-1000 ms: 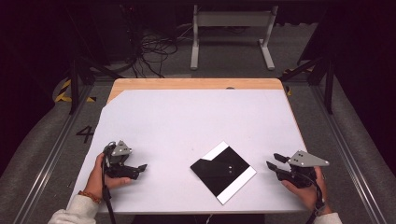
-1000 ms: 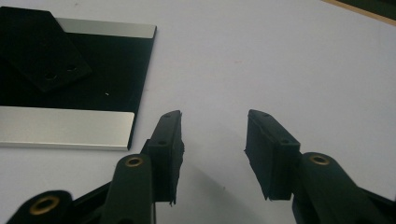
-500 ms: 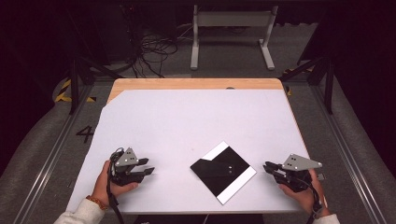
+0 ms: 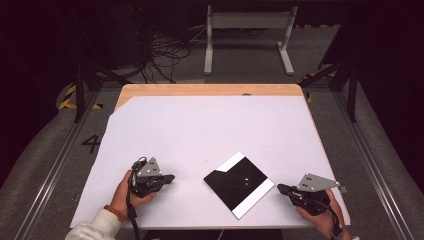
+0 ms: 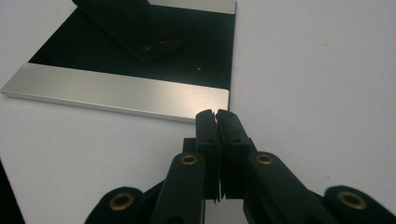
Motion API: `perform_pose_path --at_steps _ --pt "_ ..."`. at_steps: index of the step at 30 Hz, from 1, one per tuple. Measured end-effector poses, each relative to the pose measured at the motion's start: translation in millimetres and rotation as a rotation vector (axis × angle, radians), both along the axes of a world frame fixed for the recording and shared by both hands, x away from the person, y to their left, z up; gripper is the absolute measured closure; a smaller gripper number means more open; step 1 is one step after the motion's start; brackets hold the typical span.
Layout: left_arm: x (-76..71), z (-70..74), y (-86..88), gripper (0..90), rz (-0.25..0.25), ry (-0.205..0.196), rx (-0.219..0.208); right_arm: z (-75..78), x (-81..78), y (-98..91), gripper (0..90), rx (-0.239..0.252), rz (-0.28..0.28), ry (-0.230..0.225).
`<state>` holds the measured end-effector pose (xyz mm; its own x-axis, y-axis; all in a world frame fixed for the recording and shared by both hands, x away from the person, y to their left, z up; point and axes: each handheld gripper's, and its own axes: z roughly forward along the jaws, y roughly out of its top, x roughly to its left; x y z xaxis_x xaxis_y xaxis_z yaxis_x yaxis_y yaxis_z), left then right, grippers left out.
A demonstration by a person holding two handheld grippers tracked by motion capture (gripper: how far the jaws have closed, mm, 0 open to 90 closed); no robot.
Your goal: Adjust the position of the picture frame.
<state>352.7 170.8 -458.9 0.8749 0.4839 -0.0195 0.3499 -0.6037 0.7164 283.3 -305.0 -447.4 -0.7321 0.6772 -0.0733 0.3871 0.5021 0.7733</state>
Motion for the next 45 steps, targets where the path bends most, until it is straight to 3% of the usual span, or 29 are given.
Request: perform_pose_path --at_steps 10,17,24,37,45 --pt "18.6 -3.3 -39.3 89.7 -0.062 0.019 -0.004 -9.1 6.4 15.9 90.0 -0.043 0.002 0.031" --pt "29.3 -5.0 -56.6 89.6 -0.087 0.024 -0.016 -8.8 8.3 22.8 90.0 -0.074 -0.022 0.017" --pt "37.2 -5.5 -67.2 89.6 -0.112 0.028 -0.027 -8.8 15.8 26.0 90.0 -0.071 -0.027 0.017" --pt "31.1 -5.1 -62.1 89.7 -0.145 0.045 -0.025 -8.4 35.8 37.2 90.0 -0.071 -0.047 0.025" --pt "23.3 -4.3 -51.9 89.9 -0.154 0.045 -0.012 -8.5 57.0 51.4 90.0 -0.055 -0.049 0.040"
